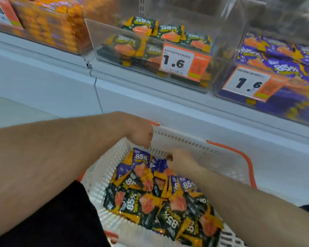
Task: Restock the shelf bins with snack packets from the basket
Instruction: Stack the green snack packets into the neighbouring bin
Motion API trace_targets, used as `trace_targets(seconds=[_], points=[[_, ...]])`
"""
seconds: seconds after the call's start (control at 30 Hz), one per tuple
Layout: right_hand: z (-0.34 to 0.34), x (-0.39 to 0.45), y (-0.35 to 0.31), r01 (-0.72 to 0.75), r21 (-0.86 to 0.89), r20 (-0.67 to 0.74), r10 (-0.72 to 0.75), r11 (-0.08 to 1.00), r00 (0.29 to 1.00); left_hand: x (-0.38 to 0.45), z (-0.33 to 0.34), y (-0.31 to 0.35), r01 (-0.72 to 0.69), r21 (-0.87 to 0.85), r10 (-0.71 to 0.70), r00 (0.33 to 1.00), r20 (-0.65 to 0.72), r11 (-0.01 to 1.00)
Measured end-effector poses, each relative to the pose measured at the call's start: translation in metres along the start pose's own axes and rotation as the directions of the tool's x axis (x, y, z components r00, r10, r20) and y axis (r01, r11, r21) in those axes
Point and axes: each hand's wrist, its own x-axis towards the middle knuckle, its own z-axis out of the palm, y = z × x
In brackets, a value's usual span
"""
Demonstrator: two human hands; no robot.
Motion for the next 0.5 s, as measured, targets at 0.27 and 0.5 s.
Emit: trace_targets(seconds=[0.27, 0.5], points=[[0.060, -0.031, 0.042, -0.068, -0.292, 0.417, 0.192, 0.954, 0.888, 0.018, 0.001, 0.012, -0.004, 0.051, 0.004, 1.000, 0.014, 0.999], [0.062, -0.030, 0.036, -0.016, -0.263, 0.394, 0.123, 0.965, 0.911, 0.024, -0.002, 0.012, -0.005, 0.033, 0.004, 1.000, 0.012, 0.999]])
